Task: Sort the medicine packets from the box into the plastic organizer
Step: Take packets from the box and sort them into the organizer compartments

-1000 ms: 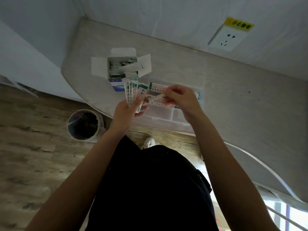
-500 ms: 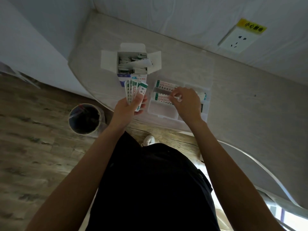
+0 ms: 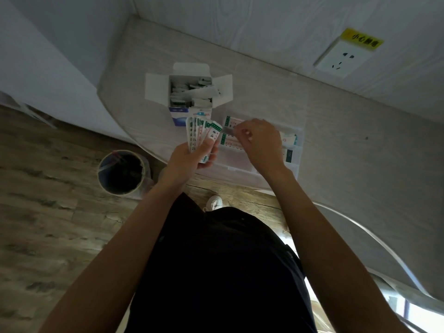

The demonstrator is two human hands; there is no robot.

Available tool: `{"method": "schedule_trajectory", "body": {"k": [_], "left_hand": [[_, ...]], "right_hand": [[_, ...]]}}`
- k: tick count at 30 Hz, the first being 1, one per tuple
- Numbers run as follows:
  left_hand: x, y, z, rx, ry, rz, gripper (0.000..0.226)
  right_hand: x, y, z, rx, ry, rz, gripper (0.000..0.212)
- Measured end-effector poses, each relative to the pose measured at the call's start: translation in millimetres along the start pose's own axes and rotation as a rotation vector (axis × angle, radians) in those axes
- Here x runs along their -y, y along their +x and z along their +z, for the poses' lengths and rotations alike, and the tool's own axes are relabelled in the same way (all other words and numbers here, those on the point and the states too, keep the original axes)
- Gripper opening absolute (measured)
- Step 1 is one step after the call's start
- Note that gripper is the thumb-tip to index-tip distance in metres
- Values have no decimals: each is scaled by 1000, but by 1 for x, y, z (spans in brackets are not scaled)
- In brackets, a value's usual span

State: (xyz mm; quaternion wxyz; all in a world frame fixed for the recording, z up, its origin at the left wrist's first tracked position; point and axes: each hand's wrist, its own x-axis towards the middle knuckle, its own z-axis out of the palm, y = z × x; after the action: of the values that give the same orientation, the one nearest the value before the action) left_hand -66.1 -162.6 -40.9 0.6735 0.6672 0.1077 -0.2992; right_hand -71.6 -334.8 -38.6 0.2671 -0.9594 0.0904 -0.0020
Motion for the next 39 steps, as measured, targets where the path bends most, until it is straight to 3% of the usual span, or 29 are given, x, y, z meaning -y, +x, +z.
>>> {"method": "schedule_trajectory", "body": {"k": [3, 8, 14, 18, 26, 34, 39], "left_hand": [[-4, -2, 4, 47, 21, -6, 16], [-12, -4, 13, 105, 42, 5, 15], [-17, -6, 16, 100, 15, -16, 19], [-16, -4, 12, 78, 113, -27, 9], [-16, -5, 13, 8, 95, -11, 13], [-17, -2, 4, -22, 23, -9, 19], [-13, 2, -1, -110, 59, 31, 21]], "right_hand": [[12, -6, -8, 47, 552, 145, 14], [13, -11, -10, 153, 732, 231, 8], [5, -14, -15, 171, 807, 250, 11], [5, -14, -18, 227, 873, 273, 19], [5, -15, -15, 147, 836, 281, 25], [-6, -14, -25, 123, 840, 298, 7], [-24, -9, -27, -12, 829, 388, 7]]}}
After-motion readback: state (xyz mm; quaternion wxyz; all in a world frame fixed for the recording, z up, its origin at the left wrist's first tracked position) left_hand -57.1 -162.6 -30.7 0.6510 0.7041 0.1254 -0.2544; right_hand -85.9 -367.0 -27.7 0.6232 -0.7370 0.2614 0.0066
